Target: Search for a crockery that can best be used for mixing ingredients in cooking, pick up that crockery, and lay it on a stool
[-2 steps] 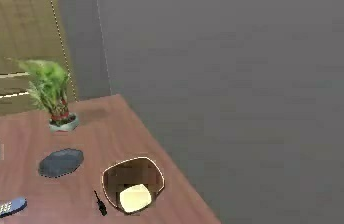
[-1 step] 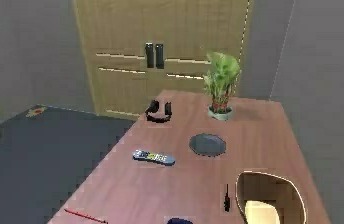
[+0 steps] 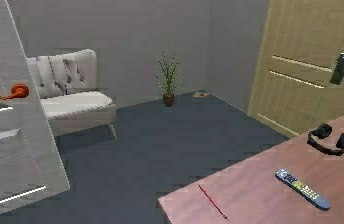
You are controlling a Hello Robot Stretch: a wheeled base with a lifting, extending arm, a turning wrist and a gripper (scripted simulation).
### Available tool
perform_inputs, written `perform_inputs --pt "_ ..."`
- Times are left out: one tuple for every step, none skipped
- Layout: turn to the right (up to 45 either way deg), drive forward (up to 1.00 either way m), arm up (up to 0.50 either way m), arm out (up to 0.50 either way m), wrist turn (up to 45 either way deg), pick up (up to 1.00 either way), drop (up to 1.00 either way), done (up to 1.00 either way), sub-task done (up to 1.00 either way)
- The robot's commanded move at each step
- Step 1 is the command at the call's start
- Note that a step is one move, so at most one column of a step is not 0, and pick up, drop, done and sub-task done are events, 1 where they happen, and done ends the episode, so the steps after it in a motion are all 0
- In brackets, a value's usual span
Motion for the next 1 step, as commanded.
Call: perform_inputs --pt "-12.0 0.00 0.00 0.00 0.0 0.00 0.00 0.00 0.00"
